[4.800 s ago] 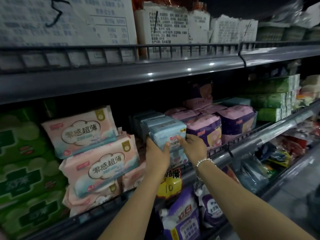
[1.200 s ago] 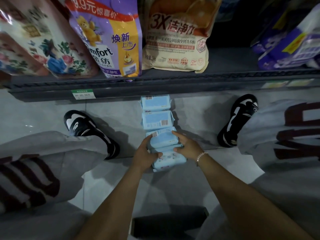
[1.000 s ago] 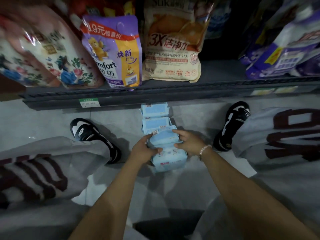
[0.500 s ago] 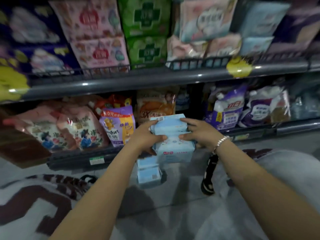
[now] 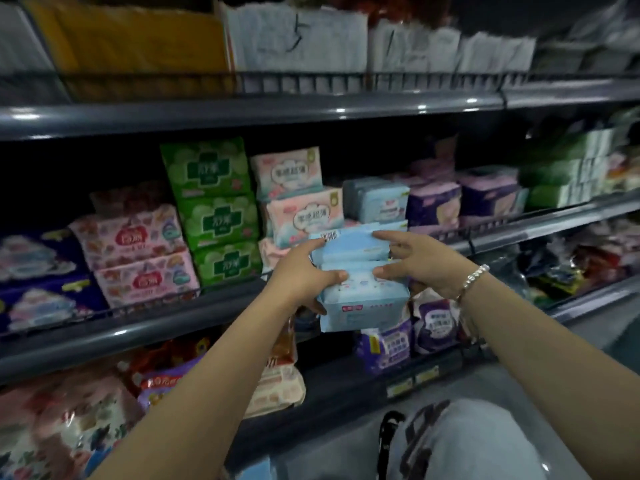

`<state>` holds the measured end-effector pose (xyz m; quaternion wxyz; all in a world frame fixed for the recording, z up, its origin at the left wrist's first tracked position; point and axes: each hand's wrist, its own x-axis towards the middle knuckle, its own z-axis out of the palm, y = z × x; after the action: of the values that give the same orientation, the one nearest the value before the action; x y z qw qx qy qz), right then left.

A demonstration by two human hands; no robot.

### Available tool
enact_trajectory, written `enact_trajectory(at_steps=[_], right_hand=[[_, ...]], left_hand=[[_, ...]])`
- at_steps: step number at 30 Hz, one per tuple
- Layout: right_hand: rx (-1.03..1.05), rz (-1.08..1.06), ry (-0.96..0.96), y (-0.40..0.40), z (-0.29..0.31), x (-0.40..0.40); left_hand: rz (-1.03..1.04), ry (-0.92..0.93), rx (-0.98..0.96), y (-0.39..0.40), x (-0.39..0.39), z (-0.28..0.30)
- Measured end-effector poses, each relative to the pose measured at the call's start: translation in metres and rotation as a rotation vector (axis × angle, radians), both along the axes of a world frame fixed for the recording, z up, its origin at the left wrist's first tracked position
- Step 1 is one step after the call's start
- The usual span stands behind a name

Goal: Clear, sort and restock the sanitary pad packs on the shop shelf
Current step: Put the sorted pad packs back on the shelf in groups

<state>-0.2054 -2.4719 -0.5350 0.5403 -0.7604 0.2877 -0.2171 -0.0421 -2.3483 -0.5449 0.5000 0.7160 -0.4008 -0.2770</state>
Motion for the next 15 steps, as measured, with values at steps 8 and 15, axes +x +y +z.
enact_trajectory(at_steps=[8,15], right_hand=[[-0.128,-0.089,-0.060,-0.067,0.066,-0.024],[-0.134,-0.103,-0.062,-0.147,0.100,0.000]], left_hand=[[-0.062,-0.106,-0.117,-0.076,-0.021,0.063],[-0.046,-0.179,-0.136,-0.161,-0.004,0.102]])
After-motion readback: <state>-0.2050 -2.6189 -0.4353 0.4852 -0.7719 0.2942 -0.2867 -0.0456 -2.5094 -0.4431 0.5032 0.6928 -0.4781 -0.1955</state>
